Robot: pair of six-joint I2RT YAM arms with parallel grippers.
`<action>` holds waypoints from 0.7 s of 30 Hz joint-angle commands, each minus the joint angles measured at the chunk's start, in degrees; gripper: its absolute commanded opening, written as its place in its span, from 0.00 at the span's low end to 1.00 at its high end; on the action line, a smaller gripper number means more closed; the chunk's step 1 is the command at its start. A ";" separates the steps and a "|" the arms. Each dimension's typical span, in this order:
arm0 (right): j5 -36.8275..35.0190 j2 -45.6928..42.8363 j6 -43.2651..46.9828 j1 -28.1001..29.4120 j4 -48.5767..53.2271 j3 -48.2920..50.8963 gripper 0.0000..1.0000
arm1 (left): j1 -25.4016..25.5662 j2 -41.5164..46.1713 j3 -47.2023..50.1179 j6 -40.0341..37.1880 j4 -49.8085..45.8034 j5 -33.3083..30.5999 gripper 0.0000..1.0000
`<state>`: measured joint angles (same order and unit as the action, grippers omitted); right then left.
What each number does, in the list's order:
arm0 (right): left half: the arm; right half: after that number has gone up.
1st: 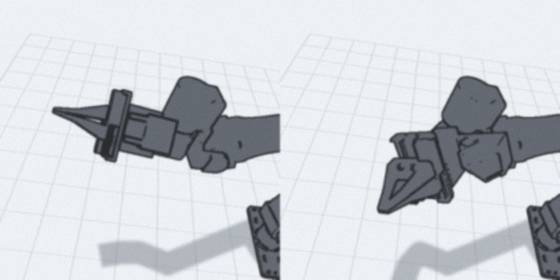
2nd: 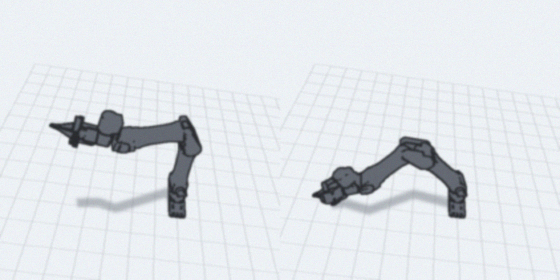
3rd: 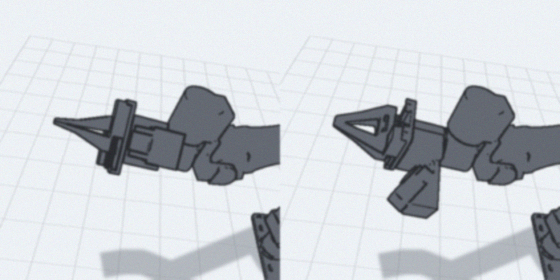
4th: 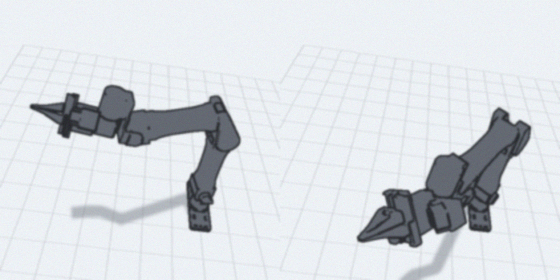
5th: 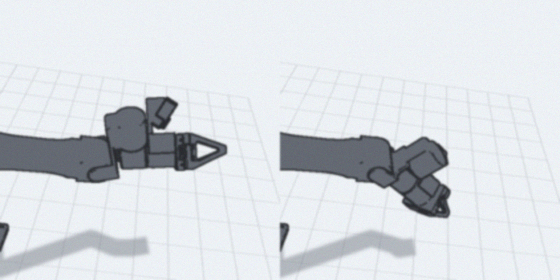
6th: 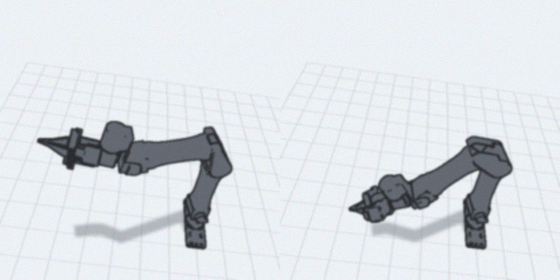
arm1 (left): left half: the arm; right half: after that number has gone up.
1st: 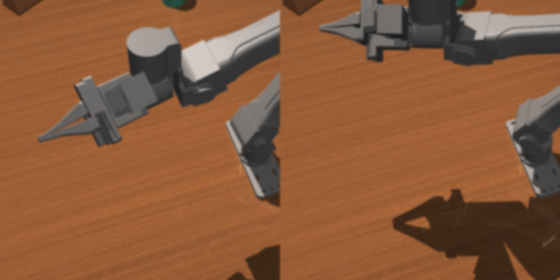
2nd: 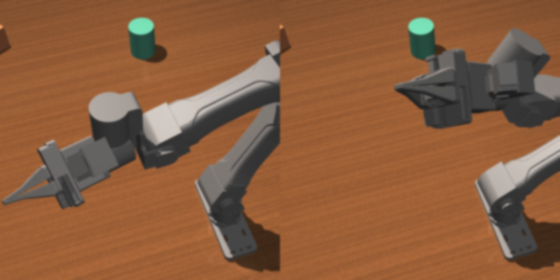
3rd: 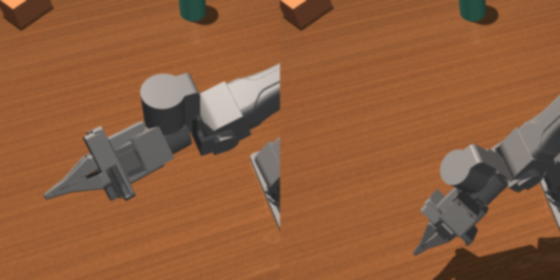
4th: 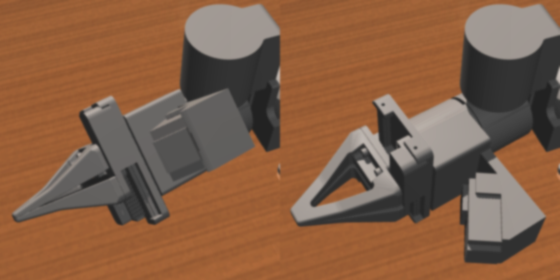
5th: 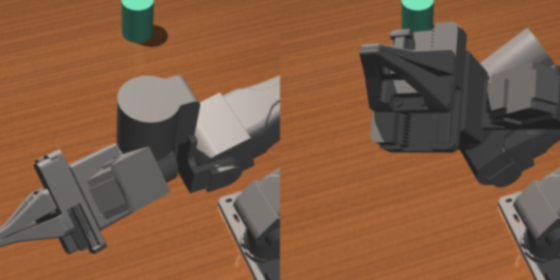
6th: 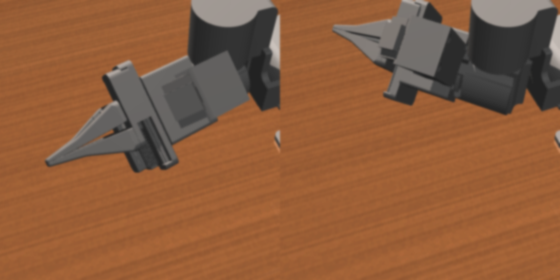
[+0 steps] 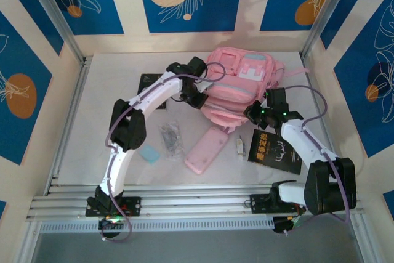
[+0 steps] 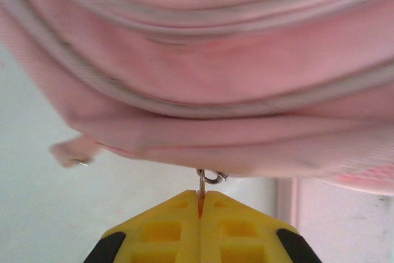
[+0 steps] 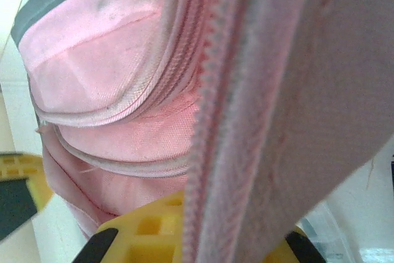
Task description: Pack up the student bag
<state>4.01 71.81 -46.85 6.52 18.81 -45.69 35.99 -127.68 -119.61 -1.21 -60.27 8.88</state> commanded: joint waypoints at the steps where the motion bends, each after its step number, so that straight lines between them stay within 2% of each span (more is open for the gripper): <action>1: 1.89 -0.60 10.95 -1.98 0.42 -4.86 0.00 | -1.12 0.84 -0.02 -1.07 -1.75 -2.77 0.00; 6: 10.00 1.98 16.67 -3.85 1.37 -9.20 0.00 | 1.02 6.26 6.41 -0.06 1.12 2.58 0.00; 10: 16.59 3.41 21.22 -3.56 3.37 -12.39 0.00 | 2.29 13.02 16.42 2.61 6.17 7.02 0.00; 16: 12.60 4.18 25.33 -6.41 5.73 -14.60 0.00 | 4.27 18.10 24.44 5.40 9.39 10.83 0.00; 21: 11.75 11.53 23.49 -10.54 1.81 -18.53 0.00 | 5.44 14.64 22.75 6.81 11.54 11.49 0.00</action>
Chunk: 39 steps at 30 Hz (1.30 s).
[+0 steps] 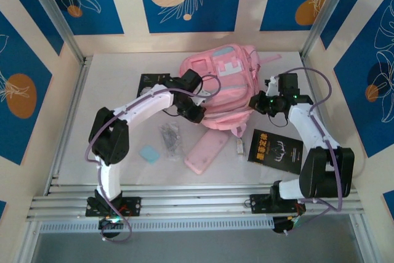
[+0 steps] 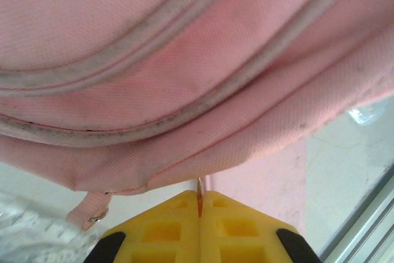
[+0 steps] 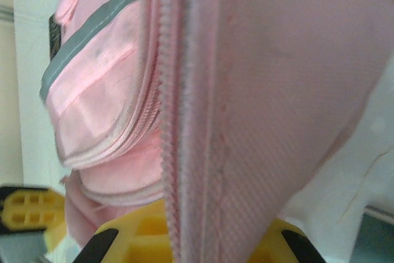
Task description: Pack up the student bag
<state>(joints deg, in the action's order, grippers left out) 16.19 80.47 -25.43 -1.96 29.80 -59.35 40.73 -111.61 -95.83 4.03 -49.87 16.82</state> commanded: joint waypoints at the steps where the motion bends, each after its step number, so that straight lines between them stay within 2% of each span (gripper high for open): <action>1: -0.72 5.23 1.15 -2.26 -9.34 -6.57 0.00 | 0.91 -2.31 -1.92 1.97 1.66 3.34 0.00; 3: -1.05 9.48 -0.73 -2.35 -7.59 -10.24 0.01 | 0.97 -3.87 -4.21 2.83 2.63 3.18 0.00; 6: -1.92 11.69 -5.01 -2.44 -4.87 -12.31 0.33 | 1.28 -5.60 -7.85 4.03 3.75 3.56 0.00; 8: -2.56 9.98 -8.54 -2.44 -5.06 -9.80 0.59 | 1.46 -6.65 -10.08 5.16 4.74 4.07 0.00; 10: -2.85 6.92 -11.42 -2.37 -4.97 -6.26 0.73 | 1.63 -7.57 -11.78 6.29 5.53 4.74 0.00; 12: -3.75 2.60 -14.67 -1.96 -5.23 -1.53 0.94 | 1.63 -8.32 -12.98 7.58 6.67 5.07 0.00; 13: -4.11 -0.28 -16.66 -1.63 -5.70 1.58 1.00 | 1.63 -8.73 -13.58 8.12 7.16 4.83 0.00; 17: -4.67 -10.32 -27.13 1.12 -9.88 13.12 0.99 | 1.63 -10.99 -17.05 8.18 7.03 5.15 0.00; 23: -7.94 -16.66 -39.51 5.43 -16.96 22.22 0.99 | 1.63 -11.80 -18.87 7.17 5.13 5.49 0.00; 27: -13.03 -13.53 -43.74 8.68 -26.03 25.16 0.99 | 1.62 -10.94 -17.62 7.19 4.73 6.10 0.00; 32: -17.85 -4.45 -45.40 10.54 -41.61 25.34 1.00 | 1.63 -9.46 -14.62 6.82 4.61 5.69 0.00; 34: -19.48 -0.78 -44.22 11.04 -43.99 23.76 0.96 | 1.63 -9.25 -13.96 6.49 4.17 5.59 0.00; 36: -20.14 2.68 -43.29 11.07 -44.00 21.75 0.79 | 1.63 -9.11 -13.38 6.12 3.78 5.52 0.00; 37: -20.12 4.01 -42.55 11.09 -44.17 21.01 0.65 | 1.63 -8.98 -13.10 5.86 3.57 5.43 0.00; 39: -21.80 4.79 -41.22 11.42 -42.57 19.85 0.16 | 1.46 -8.67 -12.49 5.38 3.21 4.96 0.00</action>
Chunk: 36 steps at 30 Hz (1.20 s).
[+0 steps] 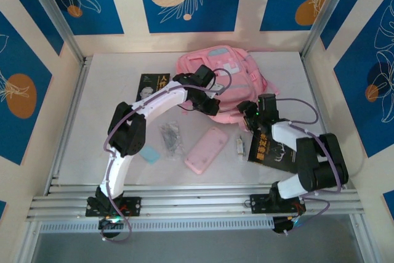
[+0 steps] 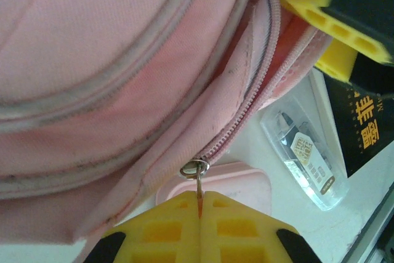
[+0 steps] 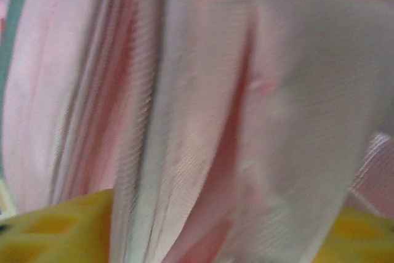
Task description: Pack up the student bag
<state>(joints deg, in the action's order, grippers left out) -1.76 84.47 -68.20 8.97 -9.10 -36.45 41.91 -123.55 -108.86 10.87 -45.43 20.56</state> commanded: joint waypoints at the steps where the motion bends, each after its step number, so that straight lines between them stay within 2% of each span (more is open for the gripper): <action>1: -4.20 0.58 2.45 0.53 -2.99 -3.32 0.00 | 0.06 3.39 0.94 -1.79 -1.45 0.80 0.00; 5: -4.13 -2.08 3.84 0.44 -1.44 -2.97 0.00 | -1.68 3.53 1.82 -3.68 -3.91 -2.60 0.00; 10: -3.16 -4.86 5.37 0.01 3.21 -3.72 0.00 | -5.20 3.76 3.88 -8.68 -8.49 -15.53 0.00; 16: -2.27 -7.01 7.65 -0.34 4.82 -4.13 0.00 | -9.96 1.62 2.36 -11.94 -10.79 -20.13 0.00; 19: -0.45 -7.30 8.58 -0.29 4.46 -4.51 0.00 | -11.47 0.46 1.37 -12.68 -6.11 -23.50 0.00; 26: 2.75 -8.62 9.31 -0.02 4.55 -4.44 0.00 | -12.60 -1.94 2.58 -15.72 13.20 -47.81 0.00; 30: 4.25 -9.72 9.75 1.01 4.37 -4.32 0.00 | -15.32 -5.27 -1.69 -13.42 13.33 -48.50 0.00; 34: 6.88 -9.12 10.00 2.58 3.69 -5.20 0.00 | -16.25 -5.81 -3.11 -10.92 10.79 -41.48 0.00; 35: 7.49 -8.74 10.14 3.03 3.82 -5.70 0.00 | -16.27 -5.22 -2.54 -10.24 10.31 -38.69 0.05; 36: 7.98 -8.42 10.41 3.50 4.19 -6.31 0.00 | -16.25 -4.39 -1.71 -9.42 10.20 -36.54 0.15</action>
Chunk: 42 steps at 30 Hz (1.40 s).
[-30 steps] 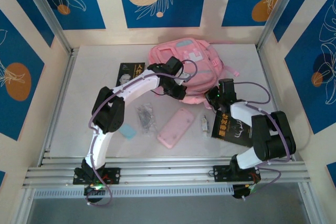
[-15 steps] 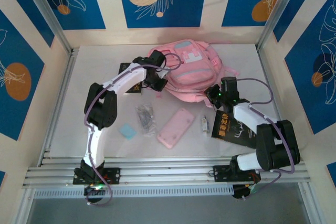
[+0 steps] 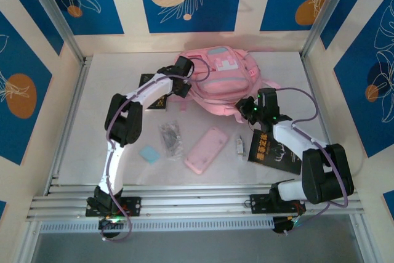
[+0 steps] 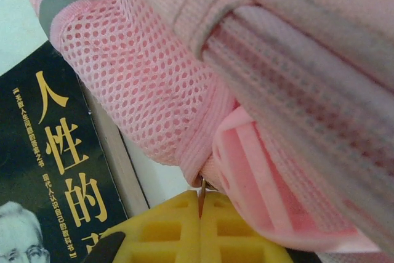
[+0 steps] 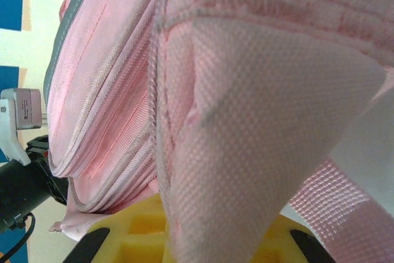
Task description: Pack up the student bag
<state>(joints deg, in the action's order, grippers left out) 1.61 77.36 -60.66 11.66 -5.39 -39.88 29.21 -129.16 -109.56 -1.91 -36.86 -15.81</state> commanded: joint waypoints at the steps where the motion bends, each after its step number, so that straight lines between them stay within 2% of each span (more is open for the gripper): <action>1: 4.97 -1.08 3.11 1.25 1.29 -3.65 0.00 | -3.62 2.50 0.13 4.43 1.53 2.30 0.31; 2: 5.36 -0.78 3.45 1.56 2.55 -4.40 0.02 | -3.64 4.04 1.79 5.27 1.69 5.00 0.47; 3: 5.67 -0.72 3.79 1.87 3.62 -5.05 0.10 | -3.64 5.38 3.07 6.22 1.78 6.84 0.58; 5: 6.24 -1.00 4.00 2.26 6.69 -6.18 0.45 | -3.76 8.96 6.40 8.14 2.34 9.40 0.75; 6: 6.68 -1.34 4.00 2.33 8.04 -6.54 0.58 | -3.92 10.51 7.87 8.92 2.76 9.92 0.80; 7: 7.14 -1.94 4.06 2.60 9.48 -6.77 0.66 | -4.27 12.29 9.55 9.66 3.37 10.45 0.84; 10: 6.42 -3.81 4.71 4.24 15.49 -7.96 0.83 | -6.28 16.52 14.12 12.48 5.36 12.74 0.89; 16: 2.52 -5.68 8.08 7.24 25.68 -9.83 0.85 | -10.11 20.97 19.73 17.26 6.52 18.89 0.91; 18: -2.62 -6.43 10.37 7.16 31.19 -10.96 0.86 | -10.02 22.54 21.53 18.92 6.79 22.91 0.93; 20: -9.65 -6.97 13.81 6.89 37.73 -12.53 0.88 | -9.79 25.00 25.75 22.78 10.11 29.83 0.97; 24: -21.06 -8.42 17.99 4.53 47.63 -13.50 1.00 | -7.27 29.95 35.43 31.17 20.21 39.17 0.98; 27: -23.87 -10.37 19.98 -0.44 50.11 -11.44 0.99 | -3.10 32.42 41.19 36.62 27.46 41.19 0.98; 32: -22.17 -14.45 20.89 -13.73 48.05 -5.57 0.99 | 6.86 32.32 43.99 41.26 33.79 39.89 0.98; 38: -20.90 -16.99 20.89 -28.84 44.71 0.13 0.99 | 16.64 26.72 40.33 43.22 36.29 41.33 0.95; 42: -16.26 -16.69 21.67 -38.67 41.87 3.69 0.99 | 20.89 22.47 36.03 42.35 35.09 42.96 0.94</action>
<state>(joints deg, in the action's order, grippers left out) -17.98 61.19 -40.27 -22.85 38.52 -38.33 48.47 -103.96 -70.13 40.05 -2.44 24.80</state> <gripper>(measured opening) 0.994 0.942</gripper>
